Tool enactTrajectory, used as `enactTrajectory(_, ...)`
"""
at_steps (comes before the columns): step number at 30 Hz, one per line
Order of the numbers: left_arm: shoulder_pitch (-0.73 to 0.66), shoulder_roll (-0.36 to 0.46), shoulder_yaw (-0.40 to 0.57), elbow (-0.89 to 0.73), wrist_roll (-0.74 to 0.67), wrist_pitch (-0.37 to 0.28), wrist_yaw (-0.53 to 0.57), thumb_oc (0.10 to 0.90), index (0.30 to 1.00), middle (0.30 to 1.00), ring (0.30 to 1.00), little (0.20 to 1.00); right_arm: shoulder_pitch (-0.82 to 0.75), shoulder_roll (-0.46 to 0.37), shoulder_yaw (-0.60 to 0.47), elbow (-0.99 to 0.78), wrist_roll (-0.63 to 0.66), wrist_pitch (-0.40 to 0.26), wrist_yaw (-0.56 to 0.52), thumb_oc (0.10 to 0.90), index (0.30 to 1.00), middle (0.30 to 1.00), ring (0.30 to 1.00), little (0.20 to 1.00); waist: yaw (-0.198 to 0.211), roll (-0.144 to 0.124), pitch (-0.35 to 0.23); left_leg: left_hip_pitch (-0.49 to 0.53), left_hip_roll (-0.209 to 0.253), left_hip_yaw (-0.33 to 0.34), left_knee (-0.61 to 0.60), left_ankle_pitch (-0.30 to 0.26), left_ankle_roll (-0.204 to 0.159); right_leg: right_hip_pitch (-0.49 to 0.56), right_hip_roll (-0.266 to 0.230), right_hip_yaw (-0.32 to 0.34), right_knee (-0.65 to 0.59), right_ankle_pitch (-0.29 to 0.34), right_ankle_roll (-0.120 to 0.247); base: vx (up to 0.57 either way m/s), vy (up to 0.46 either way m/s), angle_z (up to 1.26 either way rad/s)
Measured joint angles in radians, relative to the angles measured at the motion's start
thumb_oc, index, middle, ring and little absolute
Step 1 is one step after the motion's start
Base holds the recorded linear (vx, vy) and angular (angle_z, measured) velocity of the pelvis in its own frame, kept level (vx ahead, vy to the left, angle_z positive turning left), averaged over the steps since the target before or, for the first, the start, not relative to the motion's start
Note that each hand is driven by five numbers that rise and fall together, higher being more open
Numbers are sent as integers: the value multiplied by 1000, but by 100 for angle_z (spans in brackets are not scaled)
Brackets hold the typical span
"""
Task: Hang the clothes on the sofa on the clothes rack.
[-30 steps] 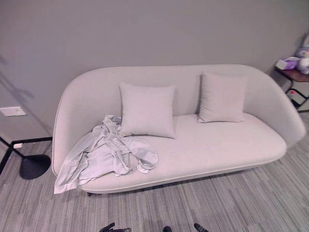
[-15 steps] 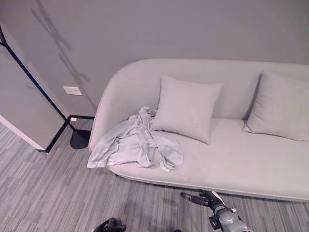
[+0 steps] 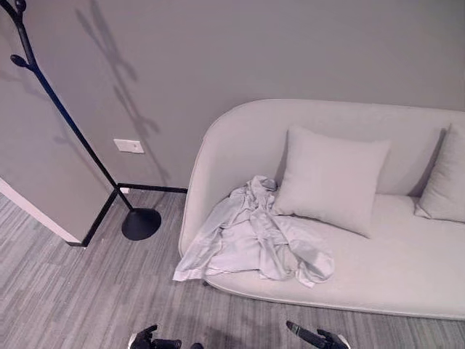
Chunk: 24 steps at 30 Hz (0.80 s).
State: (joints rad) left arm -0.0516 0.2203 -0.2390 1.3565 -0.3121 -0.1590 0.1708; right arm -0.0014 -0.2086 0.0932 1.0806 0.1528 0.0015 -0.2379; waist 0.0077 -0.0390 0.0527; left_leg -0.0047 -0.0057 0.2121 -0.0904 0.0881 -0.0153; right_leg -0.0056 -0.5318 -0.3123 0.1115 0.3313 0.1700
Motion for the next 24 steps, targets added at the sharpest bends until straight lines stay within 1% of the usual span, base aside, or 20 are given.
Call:
enactTrajectory(1,-2,-6,-5,0,0,0,2,800,900,900,900,900,-11,-1,-27,-20,25,0,-28,800,900,900,900,900,-17,13,13,5,-7,-9,-1,-8,23,-30,3,21,43,2,8,17,227,-8)
enactTrajectory(2,-6,-19,-4,2,0,0,5,800,900,900,900,900,-11,-3,-46,-58,41,-6,-52,800,900,900,900,900,-30,35,24,9,1,-18,-1,-21,46,-49,46,59,85,-101,33,29,252,5)
enactTrajectory(3,-8,-19,0,13,0,1,12,800,900,900,900,900,-10,-5,-63,-93,57,-24,-68,800,900,900,900,900,-37,52,34,15,14,-22,-1,-16,42,-57,109,119,101,-195,22,19,223,25)
enactTrajectory(4,1,-21,10,21,0,3,15,800,900,900,900,900,23,-9,-80,-134,71,-41,-105,800,900,900,900,900,-57,47,35,20,8,-30,-4,-28,62,-74,204,127,107,-282,34,19,245,15)
enactTrajectory(5,9,-23,33,18,1,1,16,800,900,900,900,900,33,-6,-113,-161,71,-43,-119,800,900,900,900,900,-56,46,48,33,13,-29,-2,-33,70,-85,263,131,123,-339,6,-3,108,13)
enactTrajectory(6,19,-27,50,19,1,6,16,800,900,900,900,900,39,-7,-137,-165,72,-49,-147,800,900,900,900,900,-59,50,54,47,27,-27,0,-27,60,-94,346,127,126,-380,-50,-7,32,-1)
enactTrajectory(7,37,-27,58,20,1,10,17,800,900,900,900,900,47,-10,-147,-165,72,-51,-173,800,900,900,900,900,-67,46,52,56,29,-28,0,-28,60,-96,399,127,123,-390,-64,30,20,12)
enactTrajectory(8,60,-24,57,19,2,11,17,800,900,900,900,900,51,-17,-147,-166,71,-54,-198,800,900,900,900,900,-75,40,48,55,20,-27,-1,-33,56,-95,430,116,93,-390,-81,41,-2,4)
enactTrajectory(9,79,-31,58,16,2,11,17,800,900,900,900,900,66,-29,-149,-166,70,-55,-215,800,900,900,900,900,-74,21,37,62,10,-21,-1,-38,53,-91,431,106,65,-393,-127,32,-17,-4)
enactTrajectory(10,86,-46,77,11,1,8,18,800,900,900,900,900,76,-37,-153,-175,61,-53,-230,800,900,900,900,900,-71,27,41,69,15,-23,0,-39,48,-74,447,137,35,-386,-119,-3,-69,-19)
enactTrajectory(11,94,-47,109,11,2,8,20,800,900,900,900,900,102,-45,-164,-205,49,-54,-264,800,900,900,900,900,-69,37,46,79,24,-22,0,-39,41,-29,477,185,-36,-349,-128,-8,-46,-18)
enactTrajectory(14,106,-57,135,2,-1,9,23,800,900,900,900,900,117,-61,-171,-273,21,-30,-295,800,900,900,900,900,-69,48,45,82,36,5,0,-41,32,4,494,192,-134,-292,-143,44,-36,-28)
enactTrajectory(15,110,-67,119,-10,1,8,22,800,900,900,900,900,131,-71,-170,-321,-19,-21,-297,800,900,900,900,900,-76,53,44,85,40,6,0,-43,25,36,503,195,-191,-267,-141,69,-57,-17)
enactTrajectory(17,111,-56,106,-26,16,9,18,800,900,900,900,900,138,-96,-161,-366,-62,-11,-284,800,900,900,900,900,-74,62,44,93,44,11,-1,-44,18,51,508,203,-212,-260,-142,35,-58,-8)
enactTrajectory(18,110,-60,104,-31,42,9,15,800,900,900,900,900,139,-132,-139,-402,-97,-11,-262,800,900,900,900,900,-74,70,40,92,49,10,-1,-47,9,54,513,204,-212,-260,-142,54,-84,1)
enactTrajectory(19,109,-66,105,-43,44,9,7,800,900,900,900,900,119,-173,-117,-413,-115,-11,-228,800,900,900,900,900,-69,84,31,93,53,8,-3,-51,0,57,516,203,-212,-260,-143,48,-63,3)
enactTrajectory(20,110,-66,105,-44,44,9,-1,800,900,900,900,900,104,-189,-103,-408,-117,-11,-207,800,900,900,900,900,-69,88,28,93,53,5,-5,-53,0,57,516,202,-212,-260,-143,70,-74,4)
enactTrajectory(22,109,-69,103,-46,72,9,-13,800,900,900,900,900,54,-234,-49,-388,-142,-11,-145,800,900,900,900,900,-65,90,26,92,56,-3,-5,-54,-1,60,519,193,-212,-261,-143,81,-43,11)
enactTrajectory(23,114,-68,103,-43,79,9,-25,800,900,900,900,900,4,-250,-8,-344,-148,-11,-127,800,900,900,900,900,-44,88,25,91,58,-7,-5,-53,-3,62,520,184,-212,-261,-144,70,-40,20)
enactTrajectory(24,115,-67,103,-44,79,9,-30,800,900,900,900,900,-32,-262,21,-299,-152,-11,-111,800,900,900,900,900,-38,86,24,88,58,-15,-5,-51,-5,62,521,179,-212,-262,-145,23,-28,20)
